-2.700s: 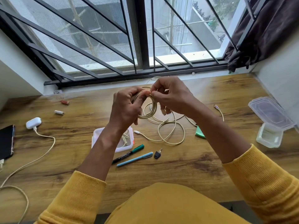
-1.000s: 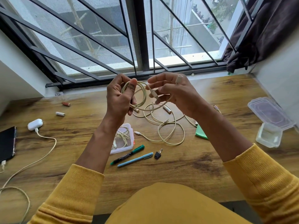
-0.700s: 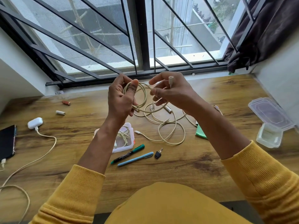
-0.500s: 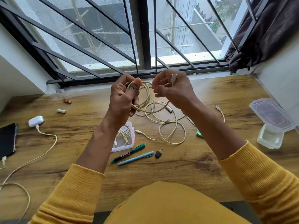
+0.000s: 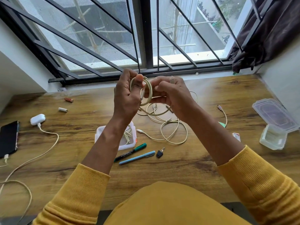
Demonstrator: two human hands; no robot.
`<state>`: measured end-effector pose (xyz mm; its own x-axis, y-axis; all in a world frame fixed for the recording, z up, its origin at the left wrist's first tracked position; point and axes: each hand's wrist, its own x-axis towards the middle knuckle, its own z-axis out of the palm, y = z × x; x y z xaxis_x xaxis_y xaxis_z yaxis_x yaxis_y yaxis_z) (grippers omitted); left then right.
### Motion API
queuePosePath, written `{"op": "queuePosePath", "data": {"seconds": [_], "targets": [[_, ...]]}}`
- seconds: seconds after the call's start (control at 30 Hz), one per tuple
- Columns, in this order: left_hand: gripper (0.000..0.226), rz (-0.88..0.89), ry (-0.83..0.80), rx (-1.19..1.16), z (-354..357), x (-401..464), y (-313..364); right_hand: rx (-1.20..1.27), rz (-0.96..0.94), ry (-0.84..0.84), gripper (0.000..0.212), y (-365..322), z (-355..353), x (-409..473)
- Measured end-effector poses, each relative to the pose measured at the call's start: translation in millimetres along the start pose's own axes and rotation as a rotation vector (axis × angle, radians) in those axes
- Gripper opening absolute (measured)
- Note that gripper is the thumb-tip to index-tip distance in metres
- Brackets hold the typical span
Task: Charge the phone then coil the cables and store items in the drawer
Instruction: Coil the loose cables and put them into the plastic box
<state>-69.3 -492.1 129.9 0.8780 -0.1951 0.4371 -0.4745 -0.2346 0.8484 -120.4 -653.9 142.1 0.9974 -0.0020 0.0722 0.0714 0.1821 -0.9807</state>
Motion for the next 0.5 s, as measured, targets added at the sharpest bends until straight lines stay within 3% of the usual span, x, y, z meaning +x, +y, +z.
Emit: {"op": "queuePosePath", "data": {"seconds": [0.13, 0.3, 0.5], "targets": [[0.018, 0.081, 0.081, 0.176, 2.3, -2.9, 5.1, -0.060, 0.022, -0.011, 0.025, 1.2, -0.9, -0.6], [0.019, 0.098, 0.080, 0.219, 3.8, -5.7, 5.5, -0.101, 0.005, 0.005, 0.006, 5.7, -2.2, 1.2], [0.021, 0.095, 0.097, 0.221, 5.3, -6.5, 5.2, -0.097, -0.008, 0.048, 0.026, 3.9, 1.2, 1.0]]}}
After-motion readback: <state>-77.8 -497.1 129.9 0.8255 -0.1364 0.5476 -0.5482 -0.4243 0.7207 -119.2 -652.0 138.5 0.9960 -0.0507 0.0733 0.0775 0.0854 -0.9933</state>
